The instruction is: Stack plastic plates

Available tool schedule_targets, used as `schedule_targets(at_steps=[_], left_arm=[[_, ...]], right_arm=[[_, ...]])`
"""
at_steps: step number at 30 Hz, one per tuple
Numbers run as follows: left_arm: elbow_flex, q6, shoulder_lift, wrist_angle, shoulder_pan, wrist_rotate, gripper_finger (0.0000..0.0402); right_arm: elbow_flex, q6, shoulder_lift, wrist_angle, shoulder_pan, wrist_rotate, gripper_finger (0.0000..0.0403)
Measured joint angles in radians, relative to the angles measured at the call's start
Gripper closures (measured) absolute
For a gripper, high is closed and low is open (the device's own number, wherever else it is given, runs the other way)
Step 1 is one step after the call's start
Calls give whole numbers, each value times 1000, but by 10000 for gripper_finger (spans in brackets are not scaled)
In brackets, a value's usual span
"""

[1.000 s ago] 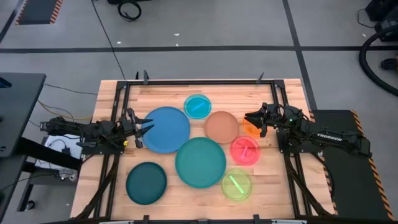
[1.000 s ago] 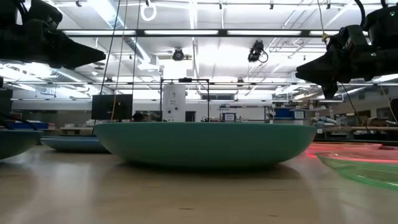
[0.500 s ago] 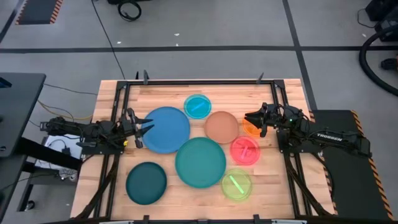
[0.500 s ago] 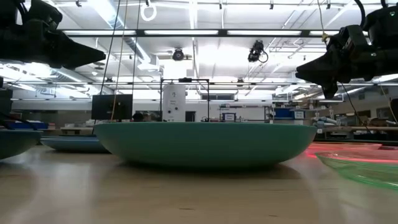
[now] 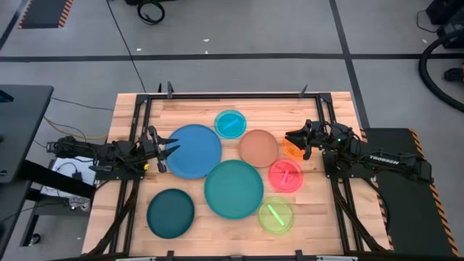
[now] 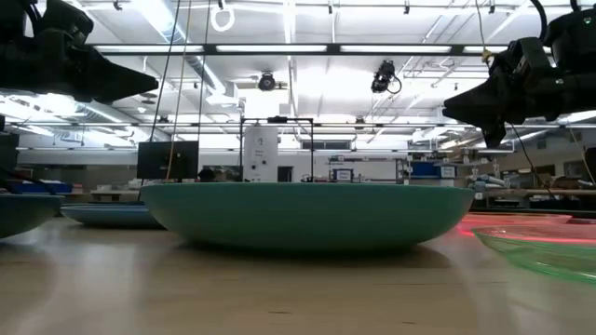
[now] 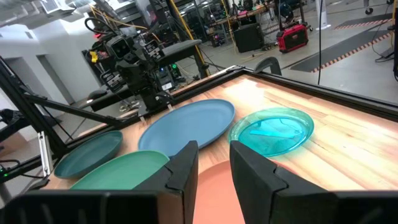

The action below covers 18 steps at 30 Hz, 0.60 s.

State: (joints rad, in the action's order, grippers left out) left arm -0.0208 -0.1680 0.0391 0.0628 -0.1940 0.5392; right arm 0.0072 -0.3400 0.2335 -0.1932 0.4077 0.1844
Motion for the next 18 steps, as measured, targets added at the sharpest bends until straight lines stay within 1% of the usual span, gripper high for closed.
schedule_targets(at_steps=[10,12,14,16,18], left_arm=[[0,1,0,1,0,0,285],[4,26,0,24,0,0,285],[4,64,0,84,0,-1,285],[2,79,-1,132,0,0,285],[2,105,0,141,0,-1,285]], right_arm=[[0,0,0,0,0,0,300],[0,0,0,0,0,0,300],[0,2,0,-2,0,-2,300],[0,3,0,-10,0,-19,300],[0,1,0,-21,0,-47,300]])
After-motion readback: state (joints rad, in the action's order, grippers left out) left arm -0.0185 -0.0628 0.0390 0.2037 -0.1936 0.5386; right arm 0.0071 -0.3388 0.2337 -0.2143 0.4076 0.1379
